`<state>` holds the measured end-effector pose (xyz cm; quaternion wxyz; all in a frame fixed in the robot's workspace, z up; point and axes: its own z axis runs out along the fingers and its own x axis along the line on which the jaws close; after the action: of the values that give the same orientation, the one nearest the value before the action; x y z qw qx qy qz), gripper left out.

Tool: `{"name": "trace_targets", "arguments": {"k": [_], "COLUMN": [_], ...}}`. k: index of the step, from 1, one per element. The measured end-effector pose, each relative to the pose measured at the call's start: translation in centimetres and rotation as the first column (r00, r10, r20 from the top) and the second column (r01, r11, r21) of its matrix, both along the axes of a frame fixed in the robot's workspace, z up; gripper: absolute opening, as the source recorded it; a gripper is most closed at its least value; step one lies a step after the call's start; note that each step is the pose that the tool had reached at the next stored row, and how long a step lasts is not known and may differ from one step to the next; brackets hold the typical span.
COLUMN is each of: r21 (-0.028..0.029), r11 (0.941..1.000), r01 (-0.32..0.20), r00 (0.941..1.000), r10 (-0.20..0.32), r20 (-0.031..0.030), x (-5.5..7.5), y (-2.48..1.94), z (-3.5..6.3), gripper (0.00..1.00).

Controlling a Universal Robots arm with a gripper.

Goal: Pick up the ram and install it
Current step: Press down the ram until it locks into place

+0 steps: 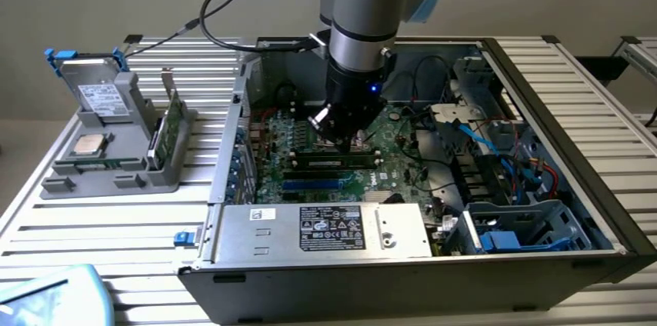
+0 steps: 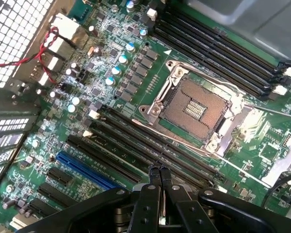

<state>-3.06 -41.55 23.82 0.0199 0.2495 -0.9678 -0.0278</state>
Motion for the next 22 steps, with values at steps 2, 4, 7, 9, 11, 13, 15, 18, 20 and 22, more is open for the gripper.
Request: {"name": "trace_targets", "arguments": {"k": [2, 4, 7, 9, 11, 13, 15, 18, 20, 22], "r21": [-0.0021, -0.0042, -0.0086, -0.0138, -0.0186, -0.0220, -0.0238, -0.0247, -0.0249, -0.0252], "r11": [0.9998, 0.9990, 0.9972, 0.9957, 0.9938, 0.9915, 0.9885, 0.9832, 0.9785, 0.9731], "r01": [0.022, 0.044, 0.074, 0.091, 0.109, 0.128, 0.149, 0.181, 0.205, 0.229], "r00": [0.9998, 0.9990, 0.9972, 0.9958, 0.9940, 0.9917, 0.9888, 0.9835, 0.9788, 0.9734], "r10": [-0.022, -0.044, -0.074, -0.091, -0.109, -0.128, -0.149, -0.181, -0.205, -0.229], "r20": [0.0000, 0.0001, 0.0004, 0.0008, 0.0013, 0.0016, 0.0018, 0.0020, 0.0019, 0.0018], "x": [0.00, 0.00, 0.00, 0.00, 0.00, 0.00, 0.00, 0.00, 0.00, 0.00], "y": [-0.01, -0.01, 0.00, 0.00, 0.00, -0.01, -0.01, 0.00, 0.00, 0.00], "z": [0.00, 0.01, -0.01, -0.01, -0.01, 0.00, -0.01, -0.02, -0.02, -0.01], "gripper": [0.10, 0.10, 0.10, 0.10, 0.10, 0.10, 0.10, 0.10, 0.10, 0.10]}}
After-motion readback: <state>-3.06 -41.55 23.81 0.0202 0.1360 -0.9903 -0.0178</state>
